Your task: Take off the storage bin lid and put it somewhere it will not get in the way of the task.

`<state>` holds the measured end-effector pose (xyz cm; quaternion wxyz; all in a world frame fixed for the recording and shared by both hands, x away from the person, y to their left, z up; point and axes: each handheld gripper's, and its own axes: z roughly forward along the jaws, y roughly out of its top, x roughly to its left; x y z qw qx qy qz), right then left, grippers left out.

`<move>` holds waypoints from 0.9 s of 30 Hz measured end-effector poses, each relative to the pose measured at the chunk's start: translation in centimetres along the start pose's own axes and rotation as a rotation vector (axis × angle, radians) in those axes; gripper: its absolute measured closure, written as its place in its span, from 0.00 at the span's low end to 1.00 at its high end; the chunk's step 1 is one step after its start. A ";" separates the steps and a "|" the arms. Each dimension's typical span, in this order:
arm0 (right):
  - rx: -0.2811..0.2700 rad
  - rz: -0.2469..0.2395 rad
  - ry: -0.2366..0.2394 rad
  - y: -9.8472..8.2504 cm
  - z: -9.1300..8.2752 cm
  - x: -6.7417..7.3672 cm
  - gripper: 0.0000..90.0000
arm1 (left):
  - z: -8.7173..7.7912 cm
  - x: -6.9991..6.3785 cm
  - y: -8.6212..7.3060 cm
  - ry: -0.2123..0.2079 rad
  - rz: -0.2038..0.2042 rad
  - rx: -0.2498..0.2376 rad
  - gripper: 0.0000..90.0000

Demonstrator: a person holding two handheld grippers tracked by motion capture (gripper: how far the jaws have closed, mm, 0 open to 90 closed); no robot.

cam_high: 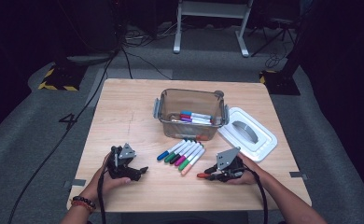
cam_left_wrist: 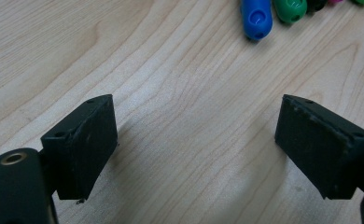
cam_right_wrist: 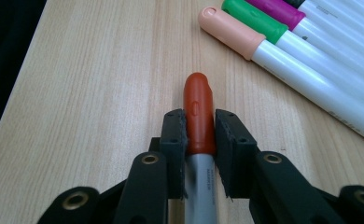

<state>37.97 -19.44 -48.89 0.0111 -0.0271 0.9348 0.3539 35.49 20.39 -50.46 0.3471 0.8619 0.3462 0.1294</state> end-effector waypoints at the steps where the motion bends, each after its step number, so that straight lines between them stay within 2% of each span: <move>1: 0.001 -0.004 -0.002 0.0 0.0 0.1 0.83 | 0.0 0.0 0.0 0.000 0.000 0.000 0.15; 5: -0.003 0.002 -0.011 0.0 -0.1 0.2 0.83 | 0.0 0.0 0.0 0.000 0.000 0.000 0.15; 9: -0.040 0.026 -0.029 0.0 -0.8 0.2 0.83 | 0.0 0.0 0.0 0.000 0.000 0.000 0.15; 19: -0.152 0.074 -0.130 0.6 -3.8 0.0 0.83 | 0.0 0.0 0.0 0.000 0.000 0.000 0.15; 27: -0.230 0.094 -0.204 1.0 -6.3 -0.1 0.83 | 0.0 0.0 0.0 0.000 0.000 0.000 0.15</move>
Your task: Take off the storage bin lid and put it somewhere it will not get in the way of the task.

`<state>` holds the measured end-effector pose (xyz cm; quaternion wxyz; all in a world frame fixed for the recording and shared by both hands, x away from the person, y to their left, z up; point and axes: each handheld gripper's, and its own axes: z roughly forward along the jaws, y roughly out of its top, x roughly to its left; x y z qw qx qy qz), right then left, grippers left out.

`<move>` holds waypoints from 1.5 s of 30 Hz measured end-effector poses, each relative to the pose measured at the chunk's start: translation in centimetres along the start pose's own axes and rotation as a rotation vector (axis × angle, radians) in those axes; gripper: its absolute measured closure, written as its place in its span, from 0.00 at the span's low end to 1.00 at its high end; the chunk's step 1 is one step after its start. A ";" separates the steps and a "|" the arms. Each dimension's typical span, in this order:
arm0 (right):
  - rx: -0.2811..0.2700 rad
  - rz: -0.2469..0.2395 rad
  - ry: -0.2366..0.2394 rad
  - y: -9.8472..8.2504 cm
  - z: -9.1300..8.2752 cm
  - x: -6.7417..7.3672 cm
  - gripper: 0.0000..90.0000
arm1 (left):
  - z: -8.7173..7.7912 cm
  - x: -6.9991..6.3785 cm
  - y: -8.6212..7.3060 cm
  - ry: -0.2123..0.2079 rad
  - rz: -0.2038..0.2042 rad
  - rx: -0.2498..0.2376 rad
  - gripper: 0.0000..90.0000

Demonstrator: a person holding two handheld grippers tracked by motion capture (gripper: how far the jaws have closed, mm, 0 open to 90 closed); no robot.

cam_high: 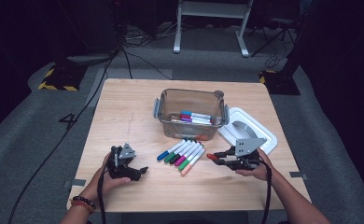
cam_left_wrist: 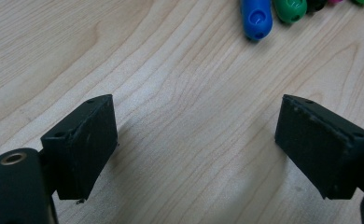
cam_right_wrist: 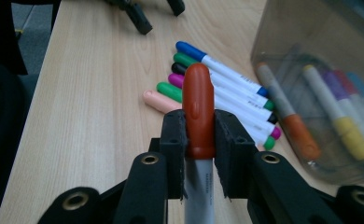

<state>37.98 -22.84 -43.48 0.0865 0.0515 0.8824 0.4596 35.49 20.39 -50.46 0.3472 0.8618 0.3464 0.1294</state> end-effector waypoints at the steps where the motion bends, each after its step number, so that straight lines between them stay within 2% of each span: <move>1: -0.007 0.003 -0.010 0.1 -0.3 -0.1 0.83 | 0.0 0.0 0.0 0.000 0.000 0.000 0.15; 10: -0.065 0.024 -0.076 0.9 -2.5 -0.8 0.83 | 0.0 0.0 0.0 -0.001 0.000 0.001 0.15; 25: -0.091 0.036 -0.146 2.7 -4.4 -1.8 0.83 | 0.0 0.0 0.0 -0.002 0.002 0.001 0.15; 33: -0.100 0.050 -0.177 4.0 -5.1 -3.1 0.83 | 0.0 0.0 0.0 -0.002 0.001 0.001 0.15; 45: -0.098 0.026 -0.211 7.2 -5.1 -4.9 0.83 | 0.0 0.0 0.0 -0.003 0.002 0.001 0.15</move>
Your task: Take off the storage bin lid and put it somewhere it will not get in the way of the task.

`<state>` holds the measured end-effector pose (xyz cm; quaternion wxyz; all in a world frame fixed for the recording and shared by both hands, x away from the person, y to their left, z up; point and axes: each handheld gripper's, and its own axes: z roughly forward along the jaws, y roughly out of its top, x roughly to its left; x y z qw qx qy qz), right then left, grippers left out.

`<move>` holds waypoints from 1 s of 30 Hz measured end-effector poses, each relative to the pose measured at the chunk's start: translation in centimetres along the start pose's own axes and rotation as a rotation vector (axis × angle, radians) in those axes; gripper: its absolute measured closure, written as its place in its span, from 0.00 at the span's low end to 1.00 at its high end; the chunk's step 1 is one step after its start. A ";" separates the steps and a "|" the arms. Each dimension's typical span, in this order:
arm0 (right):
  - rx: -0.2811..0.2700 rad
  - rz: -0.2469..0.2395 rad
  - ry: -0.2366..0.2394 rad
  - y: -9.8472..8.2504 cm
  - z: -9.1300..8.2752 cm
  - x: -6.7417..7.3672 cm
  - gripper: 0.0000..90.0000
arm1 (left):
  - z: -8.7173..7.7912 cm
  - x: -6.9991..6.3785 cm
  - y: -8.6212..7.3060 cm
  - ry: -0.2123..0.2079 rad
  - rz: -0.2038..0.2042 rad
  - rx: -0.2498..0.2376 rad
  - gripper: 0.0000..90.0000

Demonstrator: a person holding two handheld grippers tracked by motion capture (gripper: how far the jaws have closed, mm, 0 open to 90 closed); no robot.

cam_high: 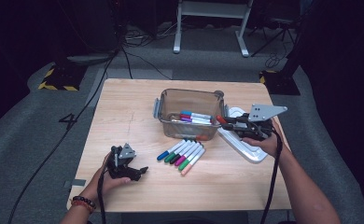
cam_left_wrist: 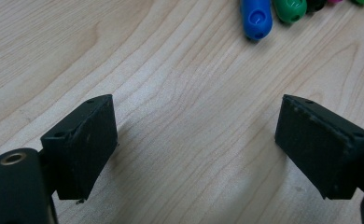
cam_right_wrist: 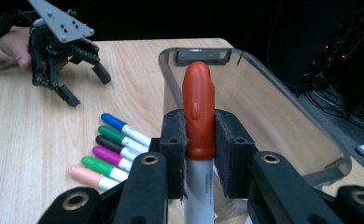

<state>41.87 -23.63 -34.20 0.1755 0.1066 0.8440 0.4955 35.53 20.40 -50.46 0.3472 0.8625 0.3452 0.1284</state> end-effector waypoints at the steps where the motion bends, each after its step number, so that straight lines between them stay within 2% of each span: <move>1: 0.002 -0.004 -0.002 0.2 0.1 -0.1 0.83 | 0.0 0.0 0.0 0.000 0.000 0.000 0.15; 19: 0.003 0.001 -0.022 3.2 2.6 -2.5 0.83 | 0.0 0.0 0.0 0.000 0.000 0.000 0.15; 30: 0.035 -0.007 -0.032 4.5 4.6 -3.7 0.83 | 0.0 0.0 0.0 0.001 -0.001 0.000 0.15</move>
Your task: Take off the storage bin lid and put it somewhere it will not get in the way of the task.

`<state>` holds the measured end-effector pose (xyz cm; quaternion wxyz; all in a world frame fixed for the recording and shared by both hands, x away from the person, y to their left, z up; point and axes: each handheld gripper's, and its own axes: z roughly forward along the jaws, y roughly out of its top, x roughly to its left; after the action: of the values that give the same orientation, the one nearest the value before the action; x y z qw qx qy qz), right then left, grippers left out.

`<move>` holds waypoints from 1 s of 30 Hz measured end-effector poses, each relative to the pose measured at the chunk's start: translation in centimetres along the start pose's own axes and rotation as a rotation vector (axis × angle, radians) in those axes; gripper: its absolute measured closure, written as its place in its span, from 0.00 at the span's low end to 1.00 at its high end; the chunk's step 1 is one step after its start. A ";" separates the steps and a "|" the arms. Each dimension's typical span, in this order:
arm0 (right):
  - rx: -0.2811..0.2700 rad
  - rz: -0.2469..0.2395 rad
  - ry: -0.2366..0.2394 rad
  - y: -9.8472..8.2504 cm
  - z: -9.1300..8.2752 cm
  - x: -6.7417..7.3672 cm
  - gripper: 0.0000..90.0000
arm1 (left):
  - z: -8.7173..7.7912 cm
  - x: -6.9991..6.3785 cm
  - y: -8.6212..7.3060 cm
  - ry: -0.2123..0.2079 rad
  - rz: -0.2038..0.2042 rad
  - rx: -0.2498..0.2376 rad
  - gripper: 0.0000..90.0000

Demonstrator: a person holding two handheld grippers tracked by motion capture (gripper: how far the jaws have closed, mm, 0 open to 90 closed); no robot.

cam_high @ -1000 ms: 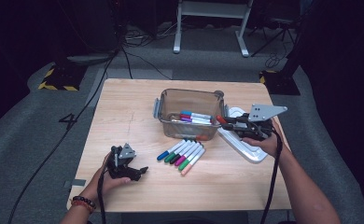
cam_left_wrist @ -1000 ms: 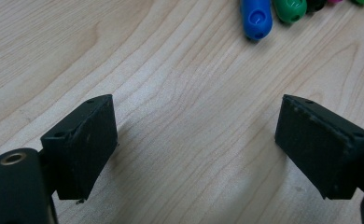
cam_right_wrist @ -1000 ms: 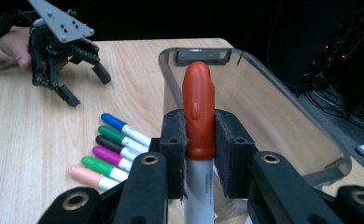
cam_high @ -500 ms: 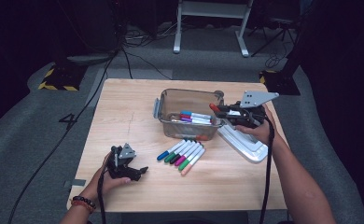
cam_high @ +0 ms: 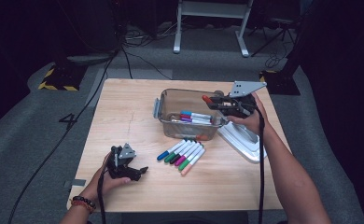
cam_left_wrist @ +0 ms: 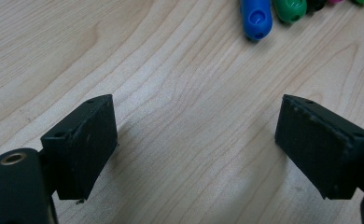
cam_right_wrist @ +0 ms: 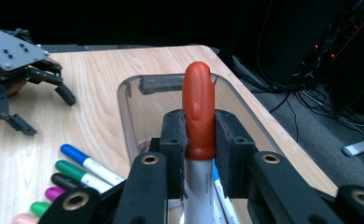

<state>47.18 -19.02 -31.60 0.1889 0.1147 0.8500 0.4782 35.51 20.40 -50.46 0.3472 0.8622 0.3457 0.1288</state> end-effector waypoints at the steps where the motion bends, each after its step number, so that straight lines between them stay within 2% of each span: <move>1: 0.003 0.002 0.001 0.1 0.2 -0.1 0.83 | 0.0 0.0 0.0 -0.001 0.000 0.000 0.15; 11: 0.047 -0.003 0.014 1.0 3.3 -1.0 0.83 | 0.0 0.0 0.0 0.000 0.000 0.000 0.15; 18: 0.107 -0.015 0.020 1.2 5.8 -1.4 0.83 | 0.0 0.0 0.0 0.001 0.003 0.000 0.15; 23: 0.169 -0.029 0.042 0.8 7.9 -1.6 0.83 | 0.0 0.0 0.0 0.000 0.001 0.000 0.15; 30: 0.311 -0.060 0.081 -0.4 11.0 -1.4 0.83 | 0.0 0.0 0.0 0.002 0.004 0.000 0.15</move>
<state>53.13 -11.28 -36.83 0.1484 0.0978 0.9238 0.3391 35.49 20.42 -50.45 0.3466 0.8628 0.3444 0.1301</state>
